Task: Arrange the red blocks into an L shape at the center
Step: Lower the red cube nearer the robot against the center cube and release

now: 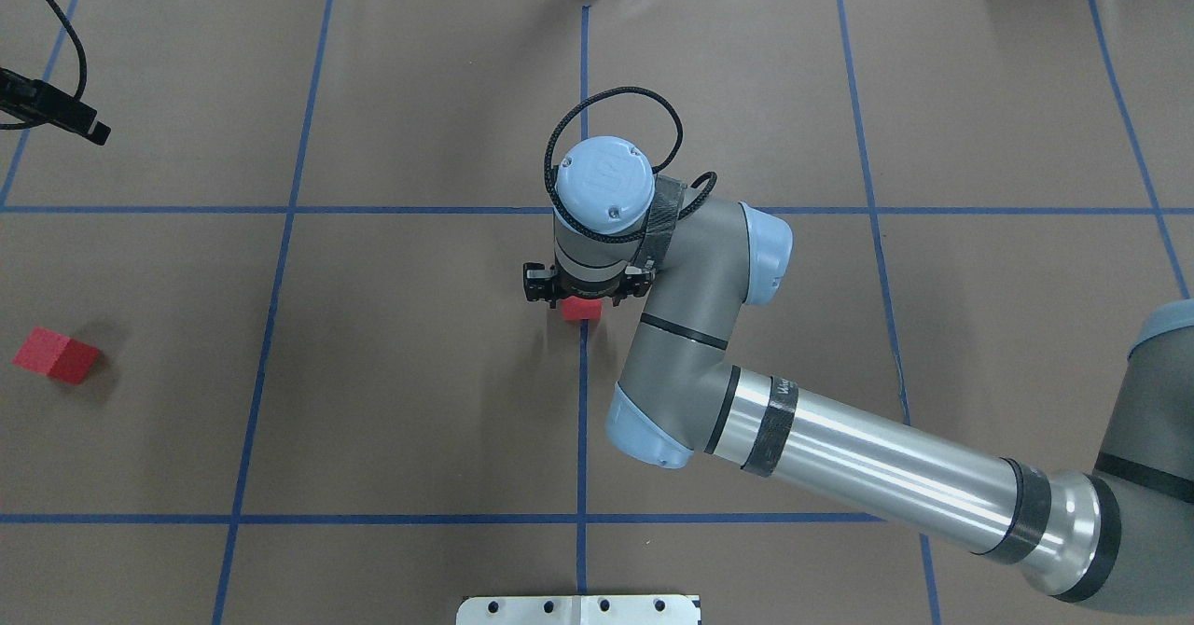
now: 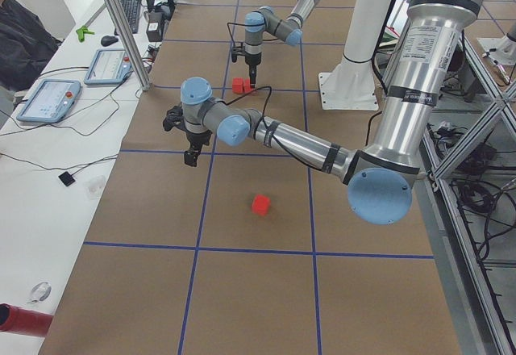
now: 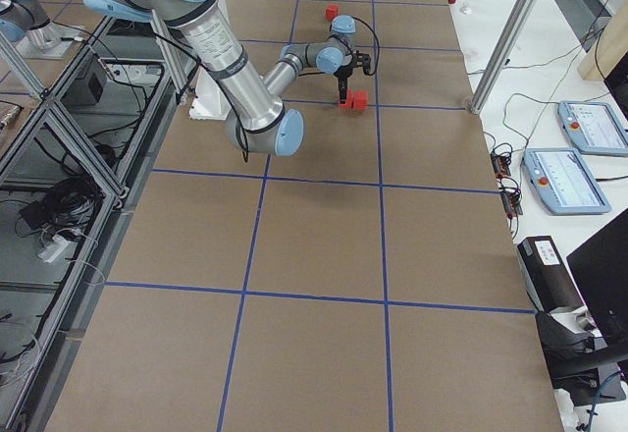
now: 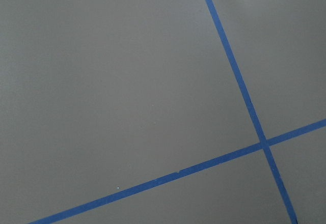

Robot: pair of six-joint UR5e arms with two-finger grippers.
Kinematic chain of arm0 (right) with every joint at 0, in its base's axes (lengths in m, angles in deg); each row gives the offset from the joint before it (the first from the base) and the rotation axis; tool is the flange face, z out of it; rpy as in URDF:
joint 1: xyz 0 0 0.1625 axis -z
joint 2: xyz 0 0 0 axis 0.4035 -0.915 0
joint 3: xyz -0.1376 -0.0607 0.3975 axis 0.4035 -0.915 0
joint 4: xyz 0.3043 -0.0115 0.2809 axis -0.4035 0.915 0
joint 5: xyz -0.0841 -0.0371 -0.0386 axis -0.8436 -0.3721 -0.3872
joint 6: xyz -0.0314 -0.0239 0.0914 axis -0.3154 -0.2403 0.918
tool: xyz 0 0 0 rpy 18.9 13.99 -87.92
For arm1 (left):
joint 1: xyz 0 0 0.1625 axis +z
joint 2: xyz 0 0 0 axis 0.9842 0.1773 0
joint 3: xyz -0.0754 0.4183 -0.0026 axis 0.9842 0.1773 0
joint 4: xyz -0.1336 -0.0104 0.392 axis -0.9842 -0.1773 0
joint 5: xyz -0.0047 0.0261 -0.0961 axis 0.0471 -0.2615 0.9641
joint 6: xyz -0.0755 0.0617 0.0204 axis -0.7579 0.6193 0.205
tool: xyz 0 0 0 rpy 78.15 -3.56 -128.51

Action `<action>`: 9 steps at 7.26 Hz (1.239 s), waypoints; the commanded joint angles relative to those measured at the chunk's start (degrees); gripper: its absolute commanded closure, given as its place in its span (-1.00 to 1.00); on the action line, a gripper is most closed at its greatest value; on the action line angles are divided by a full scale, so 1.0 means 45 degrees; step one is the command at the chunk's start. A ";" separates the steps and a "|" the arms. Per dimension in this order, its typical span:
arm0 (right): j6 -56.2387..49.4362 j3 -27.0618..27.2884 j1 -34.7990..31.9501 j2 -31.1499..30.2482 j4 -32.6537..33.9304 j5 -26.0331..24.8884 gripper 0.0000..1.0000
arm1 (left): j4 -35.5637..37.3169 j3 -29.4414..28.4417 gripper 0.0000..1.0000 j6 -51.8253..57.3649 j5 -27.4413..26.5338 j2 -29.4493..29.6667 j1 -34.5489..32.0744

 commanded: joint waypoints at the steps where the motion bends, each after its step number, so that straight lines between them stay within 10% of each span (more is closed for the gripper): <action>1: -0.0016 -0.0001 -0.0052 -0.0004 -0.0007 -0.0034 -0.96 | 0.0000 0.0000 -0.99 -0.0007 0.0000 0.0002 -0.0010; 9: 0.0081 -0.0020 -0.0131 -0.0043 -0.0007 -0.0034 -0.91 | 0.0000 -0.0059 -0.99 -0.0144 0.0000 0.0080 0.0029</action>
